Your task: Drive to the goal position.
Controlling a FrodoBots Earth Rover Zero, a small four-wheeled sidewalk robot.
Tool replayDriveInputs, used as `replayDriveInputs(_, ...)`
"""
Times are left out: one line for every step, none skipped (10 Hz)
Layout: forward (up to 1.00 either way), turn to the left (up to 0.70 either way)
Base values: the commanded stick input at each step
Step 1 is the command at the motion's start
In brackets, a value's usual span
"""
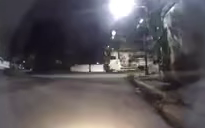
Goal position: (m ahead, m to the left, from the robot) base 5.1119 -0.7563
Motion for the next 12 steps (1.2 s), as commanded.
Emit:
replayDriveInputs(0.7, -0.29)
replayDriveInputs(0.7, 0.0)
replayDriveInputs(0.7, 0.0)
replayDriveInputs(0.7, 0.0)
replayDriveInputs(0.7, 0.0)
replayDriveInputs(0.7, 0.0)
replayDriveInputs(0.7, 0.0)
replayDriveInputs(0.7, 0.0)
replayDriveInputs(0.7, -0.19)
replayDriveInputs(0.7, -0.31)
replayDriveInputs(0.7, -0.04)
replayDriveInputs(0.7, 0.0)
